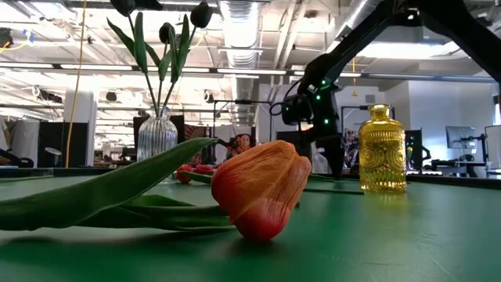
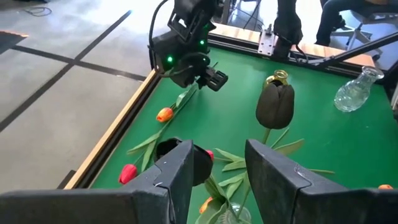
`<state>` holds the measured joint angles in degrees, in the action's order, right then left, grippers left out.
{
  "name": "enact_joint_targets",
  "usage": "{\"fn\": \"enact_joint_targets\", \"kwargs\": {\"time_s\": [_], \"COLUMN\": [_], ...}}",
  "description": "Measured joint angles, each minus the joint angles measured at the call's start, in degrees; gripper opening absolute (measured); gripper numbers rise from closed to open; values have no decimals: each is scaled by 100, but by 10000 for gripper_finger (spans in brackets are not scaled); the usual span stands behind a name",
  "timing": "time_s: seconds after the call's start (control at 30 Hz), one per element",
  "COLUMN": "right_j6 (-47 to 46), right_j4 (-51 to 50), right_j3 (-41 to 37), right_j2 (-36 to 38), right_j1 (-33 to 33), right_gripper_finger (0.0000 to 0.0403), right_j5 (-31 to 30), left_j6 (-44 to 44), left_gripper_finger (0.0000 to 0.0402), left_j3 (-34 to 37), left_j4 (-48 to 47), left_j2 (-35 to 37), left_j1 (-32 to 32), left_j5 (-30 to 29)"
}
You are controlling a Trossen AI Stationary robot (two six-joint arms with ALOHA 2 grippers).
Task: Sort flowers into vase by color
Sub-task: Put the top right orange tulip into the yellow vase
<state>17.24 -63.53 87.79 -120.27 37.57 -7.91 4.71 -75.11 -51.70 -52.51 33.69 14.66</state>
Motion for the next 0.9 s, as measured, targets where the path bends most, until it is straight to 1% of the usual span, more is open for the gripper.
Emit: {"fn": "enact_joint_targets", "kwargs": {"time_s": [0.17,0.3,0.43,0.7,0.8,0.9], "right_j6": [132,177,202,132,20,-150], "right_j4": [-5,95,100,115,86,-2], "right_j3": [1,0,0,0,0,0], "right_j2": [-90,-85,-88,-92,-91,-77], "right_j1": [30,37,34,-7,4,8], "right_gripper_finger": [174,158,120,20,16,29], "right_j5": [-82,-107,-107,-116,-124,-132], "left_j6": [-6,0,31,140,207,271], "left_gripper_finger": [132,132,132,132,132,132], "left_j3": [0,0,0,0,0,0], "left_j4": [-57,-220,-337,-352,-352,-384], "left_j2": [0,0,0,0,0,0], "left_j1": [0,0,0,0,1,2], "left_j5": [-2,-7,-7,-9,-9,-9]}}
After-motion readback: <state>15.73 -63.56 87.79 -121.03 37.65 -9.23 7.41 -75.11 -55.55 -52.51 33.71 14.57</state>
